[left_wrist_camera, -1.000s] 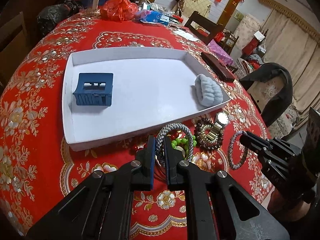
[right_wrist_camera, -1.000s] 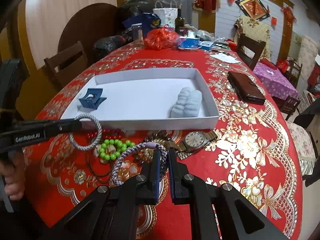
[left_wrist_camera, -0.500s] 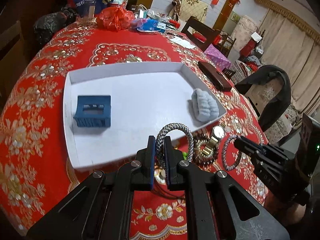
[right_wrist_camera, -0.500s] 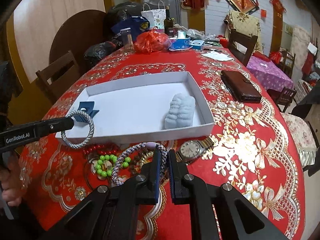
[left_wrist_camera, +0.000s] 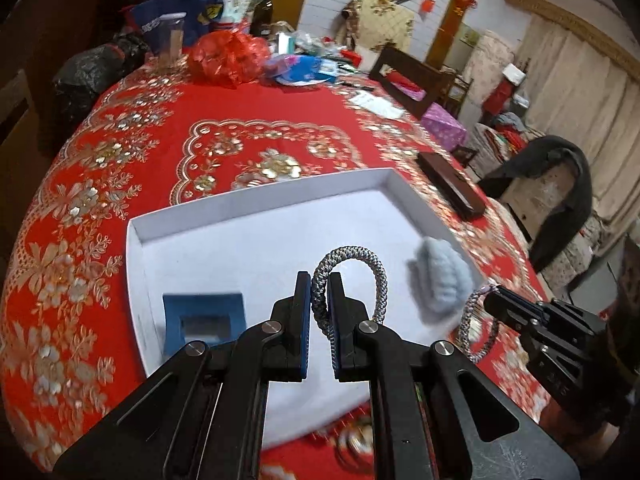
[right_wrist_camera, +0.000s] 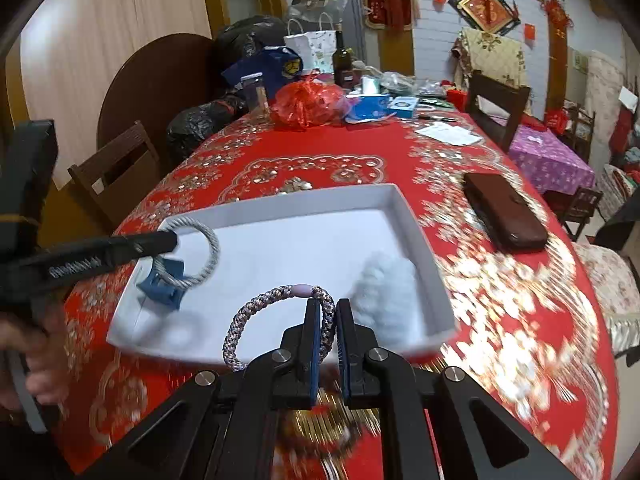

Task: Organize jewelry
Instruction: 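Carry the bangle in the left gripper while the right carries the bracelet into the tray, then open the left gripper over the tray while the right releases its bracelet, then withdraw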

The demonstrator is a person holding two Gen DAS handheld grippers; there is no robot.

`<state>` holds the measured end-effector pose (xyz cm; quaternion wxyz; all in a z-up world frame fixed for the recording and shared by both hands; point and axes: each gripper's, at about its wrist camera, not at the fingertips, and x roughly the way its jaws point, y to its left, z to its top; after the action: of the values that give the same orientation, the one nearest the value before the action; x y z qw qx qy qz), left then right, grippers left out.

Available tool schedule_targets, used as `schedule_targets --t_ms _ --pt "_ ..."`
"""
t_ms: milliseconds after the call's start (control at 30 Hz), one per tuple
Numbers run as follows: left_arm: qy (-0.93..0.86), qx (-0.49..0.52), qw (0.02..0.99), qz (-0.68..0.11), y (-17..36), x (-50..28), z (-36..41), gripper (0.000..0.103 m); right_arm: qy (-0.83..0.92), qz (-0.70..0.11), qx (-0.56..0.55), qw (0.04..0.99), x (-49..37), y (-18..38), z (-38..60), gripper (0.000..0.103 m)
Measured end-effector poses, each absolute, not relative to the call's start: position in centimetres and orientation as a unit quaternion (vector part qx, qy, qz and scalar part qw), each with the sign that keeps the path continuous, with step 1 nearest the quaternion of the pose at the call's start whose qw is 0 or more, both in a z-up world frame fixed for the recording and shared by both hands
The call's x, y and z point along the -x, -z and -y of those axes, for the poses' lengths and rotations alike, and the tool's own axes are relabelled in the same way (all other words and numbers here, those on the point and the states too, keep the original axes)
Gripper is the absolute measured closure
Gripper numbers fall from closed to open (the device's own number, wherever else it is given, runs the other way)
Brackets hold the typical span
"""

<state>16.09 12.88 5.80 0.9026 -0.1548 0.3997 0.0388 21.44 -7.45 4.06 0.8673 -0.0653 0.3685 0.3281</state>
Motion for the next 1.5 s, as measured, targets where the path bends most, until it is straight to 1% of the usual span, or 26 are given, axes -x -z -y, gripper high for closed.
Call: schedule_targets --t_ms 167,333,500,700,733,767,800,833,867,900,933,967,1233,1300,1367,1500 --pt "-0.063 0.165 0.892 -0.417 -3.4 -18.3 -14.6 0.097 -0.331 -0.393 0.062 0.856 -23.9 -2.7 4.6 0.096" --pt "-0.083 0.181 0.885 -0.422 -2.4 -20.0 -16.8 0.097 -0.324 -0.415 0.049 0.849 -26.2 -1.3 3.1 0.096" --pt "-0.1 0.199 0.877 -0.425 -1.6 -21.5 -18.5 0.097 -0.306 -0.441 0.039 0.843 -28.1 0.4 3.0 0.096" --pt "-0.112 0.194 0.872 -0.436 -0.7 -22.0 -19.1 0.096 -0.303 -0.449 0.028 0.84 -29.5 1.5 3.1 0.096" --pt "-0.114 0.19 0.872 -0.437 -0.6 -22.0 -19.1 0.094 -0.301 -0.449 0.027 0.841 -29.5 1.5 3.1 0.095" --pt "-0.118 0.186 0.872 -0.438 -0.6 -22.0 -19.2 0.088 -0.301 -0.446 0.026 0.843 -29.5 1.4 3.1 0.094" --pt "-0.122 0.182 0.872 -0.437 -0.6 -21.9 -19.2 0.078 -0.304 -0.443 0.024 0.843 -29.4 1.2 3.1 0.094" --pt "-0.127 0.179 0.873 -0.435 -0.7 -21.8 -19.3 0.073 -0.309 -0.44 0.023 0.843 -29.3 0.9 3.1 0.091" --pt "-0.13 0.181 0.875 -0.43 -0.8 -21.7 -19.4 0.066 -0.311 -0.436 0.025 0.844 -29.2 0.6 3.1 0.087" --pt "-0.132 0.184 0.875 -0.427 -1.0 -21.6 -19.5 0.064 -0.312 -0.431 0.026 0.846 -29.0 0.3 3.2 0.083" --pt "-0.133 0.188 0.875 -0.426 -1.1 -21.5 -19.6 0.064 -0.314 -0.423 0.026 0.85 -28.7 -0.1 3.4 0.075" --pt "-0.132 0.191 0.875 -0.426 -1.2 -21.4 -19.7 0.063 -0.315 -0.415 0.025 0.853 -28.5 -0.6 3.6 0.073" --pt "-0.126 0.208 0.875 -0.418 -2.6 -19.4 -18.4 0.061 -0.326 -0.38 0.019 0.865 -26.0 -4.3 6.3 0.073" --pt "-0.121 0.208 0.878 -0.413 -3.3 -18.4 -17.4 0.061 -0.325 -0.376 0.02 0.868 -25.1 -4.8 7.4 0.069" --pt "-0.109 0.208 0.881 -0.41 -3.8 -17.3 -16.3 0.061 -0.322 -0.367 0.023 0.872 -24.0 -5.1 9.1 0.063" --pt "-0.085 0.194 0.889 -0.406 -4.8 -15.0 -13.9 0.061 -0.317 -0.371 0.018 0.873 -22.2 -4.9 12.2 0.063"
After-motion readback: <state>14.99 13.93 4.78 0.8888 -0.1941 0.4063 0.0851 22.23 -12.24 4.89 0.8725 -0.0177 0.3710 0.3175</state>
